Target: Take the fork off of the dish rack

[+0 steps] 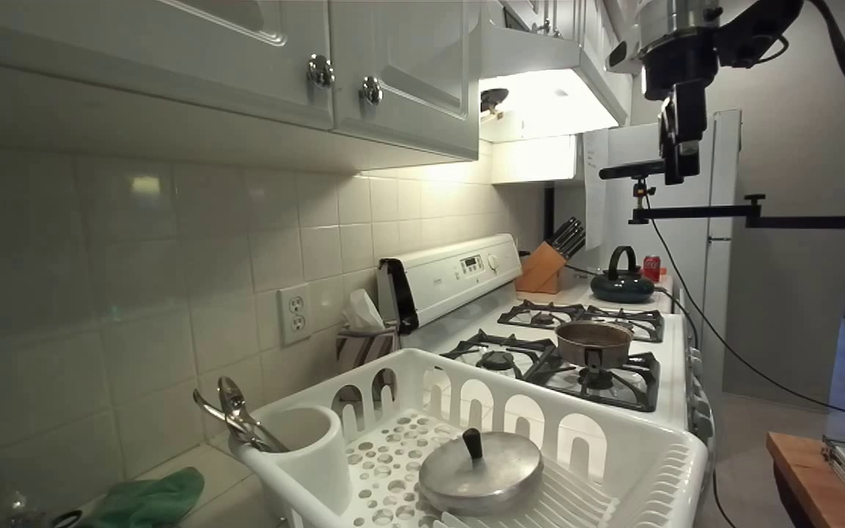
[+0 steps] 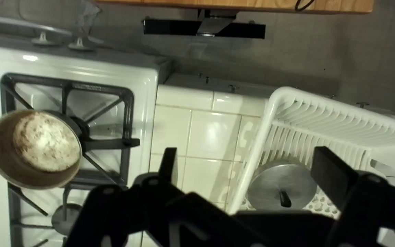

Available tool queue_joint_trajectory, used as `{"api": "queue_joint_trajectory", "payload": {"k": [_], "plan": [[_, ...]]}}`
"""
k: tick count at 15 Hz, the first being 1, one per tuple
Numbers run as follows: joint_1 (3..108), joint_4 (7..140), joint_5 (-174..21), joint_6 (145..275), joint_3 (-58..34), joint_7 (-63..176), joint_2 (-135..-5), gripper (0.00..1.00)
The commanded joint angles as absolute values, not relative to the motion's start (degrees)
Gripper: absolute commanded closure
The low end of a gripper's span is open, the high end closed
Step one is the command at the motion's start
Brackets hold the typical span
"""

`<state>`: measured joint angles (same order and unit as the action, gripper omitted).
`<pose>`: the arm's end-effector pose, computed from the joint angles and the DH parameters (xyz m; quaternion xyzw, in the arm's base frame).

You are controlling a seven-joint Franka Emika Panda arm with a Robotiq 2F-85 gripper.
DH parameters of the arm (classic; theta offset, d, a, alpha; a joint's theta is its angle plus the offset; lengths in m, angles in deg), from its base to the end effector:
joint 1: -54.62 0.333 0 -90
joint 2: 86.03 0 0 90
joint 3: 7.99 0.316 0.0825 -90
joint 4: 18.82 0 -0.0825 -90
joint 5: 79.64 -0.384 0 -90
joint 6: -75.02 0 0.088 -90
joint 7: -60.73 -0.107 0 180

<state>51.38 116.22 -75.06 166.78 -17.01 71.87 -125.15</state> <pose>0.3257 -0.0900 0.5559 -0.9991 -0.0124 0.0366 0.0167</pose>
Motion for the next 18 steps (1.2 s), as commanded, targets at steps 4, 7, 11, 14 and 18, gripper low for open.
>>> {"api": "queue_joint_trajectory", "payload": {"k": [4, 7, 11, 14, 18], "plan": [[60.33, 117.86, -75.72, 183.44, -10.31, 76.22, -116.70, 0.00], [62.80, 117.41, -75.64, 191.88, -8.50, 78.18, -111.92, 0.00], [63.77, 116.35, -75.95, 201.97, -7.80, 80.28, -105.93, 0.00], [64.11, 114.60, -76.23, 206.95, -7.40, 81.90, -100.84, 0.00], [64.56, 112.20, -76.18, 211.23, -5.40, 82.21, -95.22, 0.00]]}}
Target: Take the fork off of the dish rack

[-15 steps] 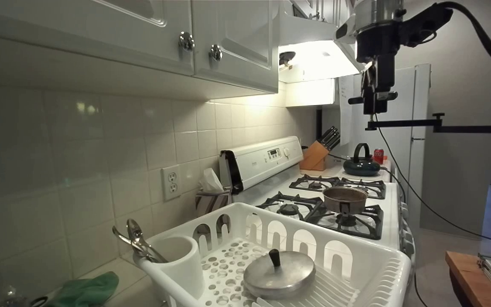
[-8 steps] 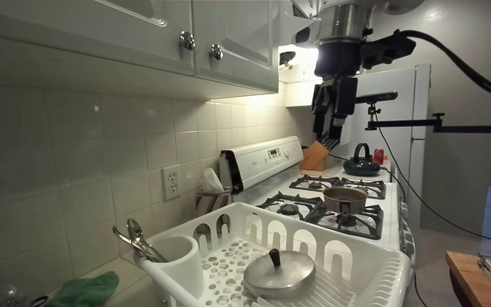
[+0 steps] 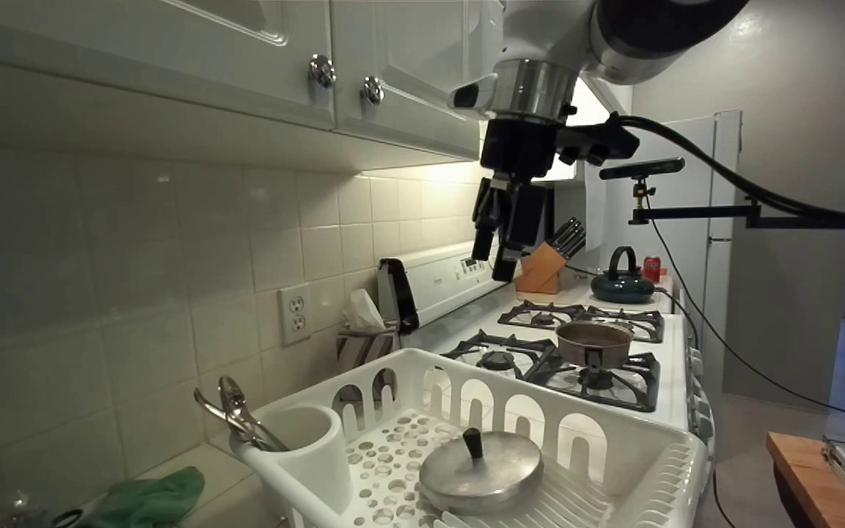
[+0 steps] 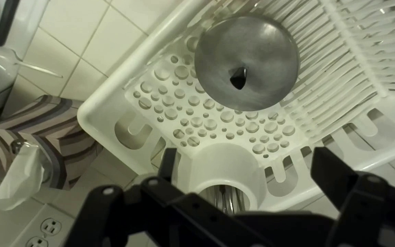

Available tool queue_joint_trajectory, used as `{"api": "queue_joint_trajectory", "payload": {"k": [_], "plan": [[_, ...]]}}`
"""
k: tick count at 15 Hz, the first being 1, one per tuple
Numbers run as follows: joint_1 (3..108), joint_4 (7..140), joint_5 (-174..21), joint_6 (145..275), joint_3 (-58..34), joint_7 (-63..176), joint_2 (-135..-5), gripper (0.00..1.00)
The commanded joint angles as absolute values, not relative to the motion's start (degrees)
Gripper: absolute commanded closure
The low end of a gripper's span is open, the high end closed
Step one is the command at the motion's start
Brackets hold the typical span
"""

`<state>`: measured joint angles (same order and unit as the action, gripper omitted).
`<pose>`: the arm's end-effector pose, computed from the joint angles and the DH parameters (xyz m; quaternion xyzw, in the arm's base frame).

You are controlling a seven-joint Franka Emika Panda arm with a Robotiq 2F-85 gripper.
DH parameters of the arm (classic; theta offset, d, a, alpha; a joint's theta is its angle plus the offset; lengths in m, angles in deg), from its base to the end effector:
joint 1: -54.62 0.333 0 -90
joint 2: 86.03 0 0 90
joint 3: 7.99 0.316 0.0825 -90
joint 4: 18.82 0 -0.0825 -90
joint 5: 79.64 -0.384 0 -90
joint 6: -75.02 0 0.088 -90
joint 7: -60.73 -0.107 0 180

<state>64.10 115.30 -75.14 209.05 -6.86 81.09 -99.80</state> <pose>0.4806 0.0891 0.4536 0.9497 0.2877 0.1156 0.0436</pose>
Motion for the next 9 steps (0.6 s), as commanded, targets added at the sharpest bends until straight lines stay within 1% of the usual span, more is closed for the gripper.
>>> {"api": "queue_joint_trajectory", "payload": {"k": [1, 4, 6, 7, 9], "plan": [[64.55, 111.81, -75.85, 212.70, -4.53, 80.98, -94.04, 0.00], [64.49, 109.67, -74.61, 215.25, -2.43, 79.15, -90.05, 0.00], [64.25, 107.52, -71.56, 212.75, -1.17, 78.73, -87.66, 0.00], [64.02, 110.64, -74.19, 214.36, -1.64, 80.05, -90.59, 0.00], [64.02, 109.33, -73.58, 214.18, -1.07, 79.99, -88.72, 0.00]]}}
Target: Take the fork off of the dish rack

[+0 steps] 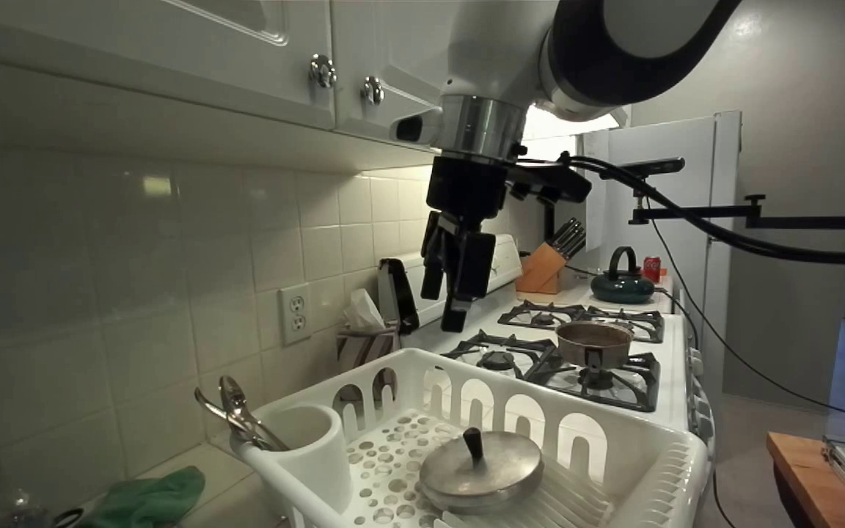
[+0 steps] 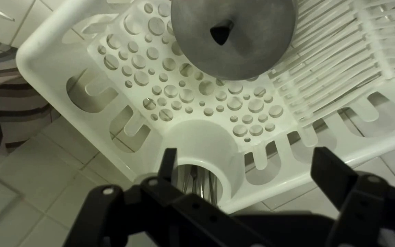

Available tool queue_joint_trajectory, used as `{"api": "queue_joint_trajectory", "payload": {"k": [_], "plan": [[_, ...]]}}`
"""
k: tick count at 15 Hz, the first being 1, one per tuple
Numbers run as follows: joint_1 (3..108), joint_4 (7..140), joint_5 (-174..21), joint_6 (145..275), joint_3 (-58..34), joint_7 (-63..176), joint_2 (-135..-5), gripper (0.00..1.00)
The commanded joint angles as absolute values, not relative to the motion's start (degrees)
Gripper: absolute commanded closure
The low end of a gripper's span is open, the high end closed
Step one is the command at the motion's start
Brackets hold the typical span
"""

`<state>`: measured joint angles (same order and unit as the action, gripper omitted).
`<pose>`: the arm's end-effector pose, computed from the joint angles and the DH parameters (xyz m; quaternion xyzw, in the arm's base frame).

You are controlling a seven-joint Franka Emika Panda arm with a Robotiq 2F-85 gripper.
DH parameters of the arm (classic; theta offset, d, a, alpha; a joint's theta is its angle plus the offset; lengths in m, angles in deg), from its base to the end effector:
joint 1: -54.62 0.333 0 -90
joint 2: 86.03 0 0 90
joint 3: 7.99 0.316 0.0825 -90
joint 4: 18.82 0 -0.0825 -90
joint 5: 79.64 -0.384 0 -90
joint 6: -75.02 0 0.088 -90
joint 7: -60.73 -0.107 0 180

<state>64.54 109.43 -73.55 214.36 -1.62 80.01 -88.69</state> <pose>0.5173 0.1512 0.4129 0.9329 0.3372 0.1182 0.0448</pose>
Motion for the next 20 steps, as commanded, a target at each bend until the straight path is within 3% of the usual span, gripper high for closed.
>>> {"api": "queue_joint_trajectory", "payload": {"k": [1, 5, 13, 20], "plan": [[64.00, 108.94, -73.55, 214.18, -1.01, 79.98, -88.25, 0.00], [63.95, 108.38, -73.49, 213.94, -1.01, 79.98, -88.01, 0.00], [64.43, 104.53, -73.53, 233.74, 0.11, 74.01, -76.94, 0.00], [66.09, 96.98, -72.30, 239.01, 0.46, 70.61, -67.02, 0.00]]}}
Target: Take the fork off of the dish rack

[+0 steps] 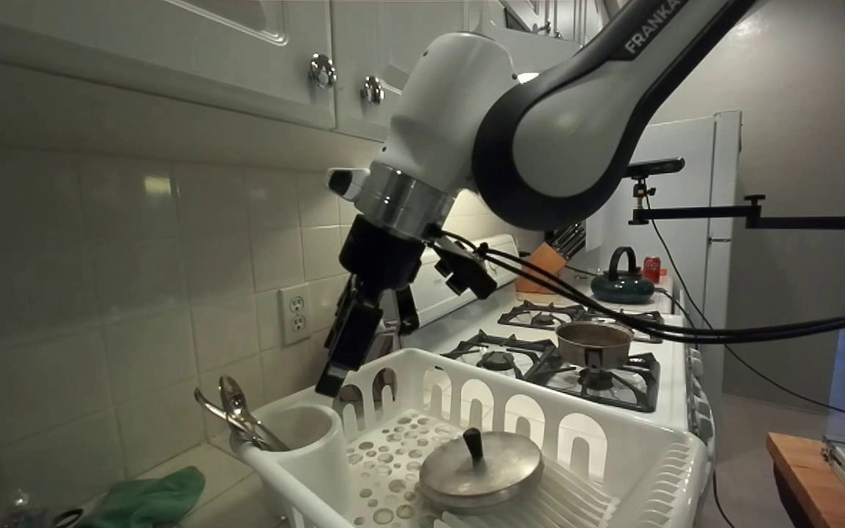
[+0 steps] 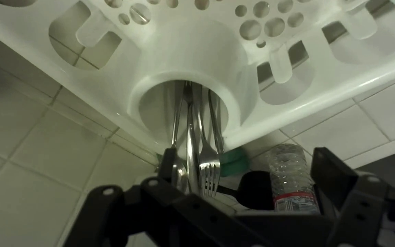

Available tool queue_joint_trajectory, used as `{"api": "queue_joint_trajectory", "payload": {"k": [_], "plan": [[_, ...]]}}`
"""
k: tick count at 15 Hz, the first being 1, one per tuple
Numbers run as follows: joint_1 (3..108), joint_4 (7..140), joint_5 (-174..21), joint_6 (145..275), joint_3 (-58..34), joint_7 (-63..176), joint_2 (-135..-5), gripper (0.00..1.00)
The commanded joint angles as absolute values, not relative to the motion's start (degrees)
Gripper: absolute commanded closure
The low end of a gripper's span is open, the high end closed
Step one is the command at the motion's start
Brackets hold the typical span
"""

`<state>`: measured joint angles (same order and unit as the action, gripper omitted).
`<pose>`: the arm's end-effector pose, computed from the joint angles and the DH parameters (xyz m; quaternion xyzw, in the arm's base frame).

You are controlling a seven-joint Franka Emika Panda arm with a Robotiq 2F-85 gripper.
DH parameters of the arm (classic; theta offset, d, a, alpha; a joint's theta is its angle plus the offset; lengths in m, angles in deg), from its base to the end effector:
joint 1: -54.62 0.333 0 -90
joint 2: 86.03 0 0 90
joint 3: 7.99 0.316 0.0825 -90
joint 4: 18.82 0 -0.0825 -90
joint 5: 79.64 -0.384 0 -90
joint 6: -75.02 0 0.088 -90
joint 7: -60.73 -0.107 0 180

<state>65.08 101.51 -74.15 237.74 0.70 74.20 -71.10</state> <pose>0.5827 0.2036 0.3498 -0.9218 -0.3051 -0.2392 0.0054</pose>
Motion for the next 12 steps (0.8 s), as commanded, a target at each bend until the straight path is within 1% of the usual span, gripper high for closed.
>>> {"api": "queue_joint_trajectory", "payload": {"k": [1, 5, 11, 12], "plan": [[66.60, 95.79, -72.33, 238.86, 0.35, 69.45, -65.97, 0.00], [70.28, 91.71, -70.90, 239.46, -1.69, 62.86, -62.01, 0.00], [82.42, 86.81, -64.27, 241.44, -14.05, 46.29, -57.14, 0.00], [83.19, 86.02, -62.98, 241.30, -14.93, 44.05, -56.44, 0.00]]}}
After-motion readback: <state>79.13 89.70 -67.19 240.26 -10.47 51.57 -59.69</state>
